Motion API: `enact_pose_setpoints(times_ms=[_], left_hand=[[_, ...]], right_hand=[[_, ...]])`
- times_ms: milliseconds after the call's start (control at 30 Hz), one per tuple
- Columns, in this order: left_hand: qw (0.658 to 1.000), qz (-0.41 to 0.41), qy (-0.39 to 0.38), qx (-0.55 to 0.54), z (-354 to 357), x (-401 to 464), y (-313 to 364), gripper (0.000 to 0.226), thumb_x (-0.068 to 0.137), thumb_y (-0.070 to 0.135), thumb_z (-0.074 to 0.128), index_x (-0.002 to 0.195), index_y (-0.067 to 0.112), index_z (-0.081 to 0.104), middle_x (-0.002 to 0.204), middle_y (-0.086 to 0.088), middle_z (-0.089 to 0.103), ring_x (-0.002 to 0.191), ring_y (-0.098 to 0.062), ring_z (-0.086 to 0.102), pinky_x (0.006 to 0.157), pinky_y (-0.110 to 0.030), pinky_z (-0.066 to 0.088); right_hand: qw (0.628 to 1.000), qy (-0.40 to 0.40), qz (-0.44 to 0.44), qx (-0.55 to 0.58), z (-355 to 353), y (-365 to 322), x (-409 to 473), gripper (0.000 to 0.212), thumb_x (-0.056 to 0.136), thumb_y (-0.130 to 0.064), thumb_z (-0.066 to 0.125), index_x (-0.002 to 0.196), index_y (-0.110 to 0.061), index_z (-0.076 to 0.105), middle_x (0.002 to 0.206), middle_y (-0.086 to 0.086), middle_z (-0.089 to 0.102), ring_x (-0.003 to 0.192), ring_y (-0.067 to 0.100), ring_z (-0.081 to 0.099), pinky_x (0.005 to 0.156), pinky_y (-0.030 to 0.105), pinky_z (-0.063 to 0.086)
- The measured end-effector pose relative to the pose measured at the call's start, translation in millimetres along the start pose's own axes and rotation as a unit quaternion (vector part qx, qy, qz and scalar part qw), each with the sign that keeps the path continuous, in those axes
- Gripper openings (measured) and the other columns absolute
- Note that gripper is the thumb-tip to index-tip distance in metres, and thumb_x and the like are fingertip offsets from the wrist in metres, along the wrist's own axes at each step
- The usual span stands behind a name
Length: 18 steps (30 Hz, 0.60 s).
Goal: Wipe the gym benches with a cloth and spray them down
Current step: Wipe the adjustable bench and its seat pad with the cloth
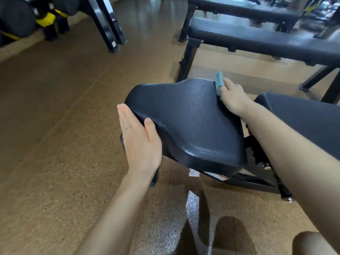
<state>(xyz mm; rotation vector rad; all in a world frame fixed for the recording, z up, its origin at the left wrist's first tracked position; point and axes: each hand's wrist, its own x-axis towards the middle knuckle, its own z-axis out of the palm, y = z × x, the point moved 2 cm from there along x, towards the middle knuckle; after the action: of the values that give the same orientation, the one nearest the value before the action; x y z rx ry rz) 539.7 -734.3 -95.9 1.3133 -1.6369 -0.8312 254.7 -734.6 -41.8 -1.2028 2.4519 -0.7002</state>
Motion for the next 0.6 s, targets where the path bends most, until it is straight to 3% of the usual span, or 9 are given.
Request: enact_pose_setpoints(times_ms=[100,167,300,400,500,533,600], left_hand=[[1.0,-0.002,0.001,-0.008,3,1,-1,0.071,0.104,0.036,0.024,0.163,0.014,-0.009,0.172,0.001,-0.012,0.157,-0.007,-0.011,0.13,-0.035,0.0],[1.0,0.001,0.0,-0.013,4,1,-1,0.072,0.103,0.037,0.023,0.163,0.013,-0.009,0.172,0.001,-0.012,0.157,-0.007,-0.012,0.13,-0.035,0.0],[1.0,0.003,-0.001,-0.005,2,0,-3,0.072,0.104,0.038,0.024,0.163,0.014,-0.009,0.172,0.002,-0.012,0.157,-0.006,-0.012,0.13,-0.035,0.0],[1.0,0.005,-0.006,-0.002,-3,-1,-4,0.069,0.108,0.035,0.028,0.164,0.019,-0.008,0.172,0.006,-0.01,0.157,-0.004,-0.01,0.129,-0.033,0.001],[1.0,0.018,-0.016,0.008,-10,2,-8,0.066,0.109,0.031,0.033,0.165,0.02,-0.001,0.173,0.007,-0.002,0.157,-0.004,-0.004,0.129,-0.031,0.005],[1.0,0.021,-0.017,0.009,-14,3,-10,0.064,0.109,0.029,0.035,0.165,0.02,0.004,0.173,0.006,0.003,0.157,-0.005,0.001,0.128,-0.03,0.009],[1.0,0.025,-0.008,0.009,-24,7,-15,0.058,0.109,0.023,0.039,0.164,0.021,0.019,0.17,0.006,0.017,0.155,-0.005,0.015,0.124,-0.025,0.018]], right_hand=[[0.988,0.021,0.041,0.149,8,26,-62,0.055,0.099,-0.055,0.028,0.151,-0.039,0.035,0.149,0.002,0.05,0.135,0.026,0.048,0.118,0.046,0.033],[0.984,0.025,0.023,0.174,13,30,-111,0.048,0.098,-0.054,0.033,0.146,-0.052,0.034,0.145,-0.006,0.053,0.132,0.024,0.051,0.115,0.046,0.036],[0.985,0.058,-0.002,0.165,22,14,-202,0.052,0.108,-0.036,0.032,0.159,-0.039,0.021,0.153,-0.018,0.032,0.138,-0.001,0.032,0.113,0.023,0.021],[0.993,0.077,-0.063,0.057,27,4,-218,0.055,0.106,-0.032,0.029,0.16,-0.028,0.022,0.162,-0.015,0.016,0.148,0.003,0.018,0.115,0.02,0.014],[0.985,0.067,-0.121,-0.105,18,-14,-173,0.054,0.104,-0.032,0.023,0.151,-0.013,0.042,0.162,0.013,0.026,0.148,0.038,0.026,0.119,0.048,0.025],[0.973,0.056,-0.155,-0.163,20,-25,-156,0.054,0.104,-0.029,0.022,0.15,-0.01,0.043,0.163,0.018,0.026,0.149,0.042,0.024,0.119,0.055,0.023],[0.953,0.007,-0.188,-0.239,34,-56,-126,0.053,0.107,-0.032,0.022,0.159,-0.021,0.026,0.168,0.009,0.015,0.155,0.032,0.012,0.124,0.051,0.013]])
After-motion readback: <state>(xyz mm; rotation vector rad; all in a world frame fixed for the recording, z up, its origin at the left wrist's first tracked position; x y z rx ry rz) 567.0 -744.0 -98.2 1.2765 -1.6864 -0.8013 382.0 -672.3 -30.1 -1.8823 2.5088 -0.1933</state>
